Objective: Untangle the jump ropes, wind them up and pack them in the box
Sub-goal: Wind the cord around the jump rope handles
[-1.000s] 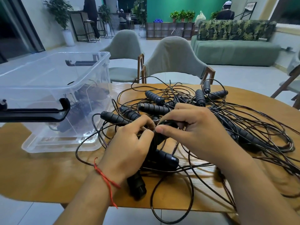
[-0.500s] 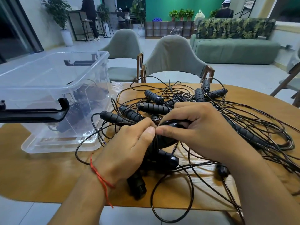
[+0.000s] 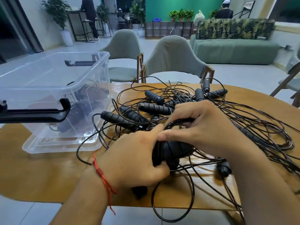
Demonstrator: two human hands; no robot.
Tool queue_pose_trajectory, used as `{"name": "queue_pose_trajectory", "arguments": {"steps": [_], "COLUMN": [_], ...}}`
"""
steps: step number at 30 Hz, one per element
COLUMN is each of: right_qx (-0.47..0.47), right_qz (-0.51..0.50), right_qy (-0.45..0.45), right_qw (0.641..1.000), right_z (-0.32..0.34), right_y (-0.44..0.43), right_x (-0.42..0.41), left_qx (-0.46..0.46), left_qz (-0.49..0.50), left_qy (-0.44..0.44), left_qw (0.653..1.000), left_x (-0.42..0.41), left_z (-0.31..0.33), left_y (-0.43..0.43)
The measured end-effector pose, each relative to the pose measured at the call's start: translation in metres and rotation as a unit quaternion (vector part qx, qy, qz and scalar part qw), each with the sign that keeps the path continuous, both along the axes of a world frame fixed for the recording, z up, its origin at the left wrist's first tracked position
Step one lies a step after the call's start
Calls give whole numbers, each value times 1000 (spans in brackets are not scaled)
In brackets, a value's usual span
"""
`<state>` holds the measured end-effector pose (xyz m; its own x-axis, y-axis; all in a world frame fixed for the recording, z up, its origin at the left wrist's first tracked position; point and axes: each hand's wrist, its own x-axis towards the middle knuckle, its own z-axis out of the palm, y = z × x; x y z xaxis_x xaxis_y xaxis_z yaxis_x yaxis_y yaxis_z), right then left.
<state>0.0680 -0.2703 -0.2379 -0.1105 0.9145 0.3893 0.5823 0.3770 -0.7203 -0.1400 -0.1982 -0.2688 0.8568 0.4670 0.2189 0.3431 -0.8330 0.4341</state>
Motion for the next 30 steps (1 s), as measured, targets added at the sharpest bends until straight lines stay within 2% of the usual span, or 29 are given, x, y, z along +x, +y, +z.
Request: {"name": "queue_pose_trajectory", "arguments": {"steps": [3,5,6,7,8,9,11,12,14,16,19,26,30], "right_qx": [-39,-63,-76,-84,-86,-85,-89,-94,-106,-88,-57,-41,-39], "right_qz": [-28,-19,-16,-15,-15,-15,-20,-24,-27,-52,-40,-55,-88], "right_qy": [40,87,112,139,158,177,201,202,187,140,185,122,-20], "right_qw": [998,994,991,987,983,980,975,975,976,985,980,990,995], "right_z": [-5,-10,-13,-16,-19,-23,-29,-31,-33,-38,-49,-49,-53], "right_y": [3,6,7,9,11,14,20,22,23,22,30,31,30], "right_x": [18,28,31,33,32,32,32,32,28,22,13,-7,-11], "left_qx": [-17,-107,-205,-337,-394,-391,-294,-230,-174,-214,-321,-450,-487], "left_qz": [-39,-30,3,39,45,22,-73,-62,-41,-16,11,42,84], "left_qy": [52,19,-13,-92,-143,-162,-184,-152,-182,-255,-332,-421,-454], "left_qw": [998,994,979,936,907,906,935,959,967,943,887,786,741], "left_x": [-5,-6,0,18,28,27,-1,0,-3,2,11,14,13], "left_z": [5,8,-4,-7,-2,1,5,11,5,-9,-12,-18,-23], "left_y": [-7,-13,-8,0,1,-1,-13,-14,-9,-2,1,12,21]}}
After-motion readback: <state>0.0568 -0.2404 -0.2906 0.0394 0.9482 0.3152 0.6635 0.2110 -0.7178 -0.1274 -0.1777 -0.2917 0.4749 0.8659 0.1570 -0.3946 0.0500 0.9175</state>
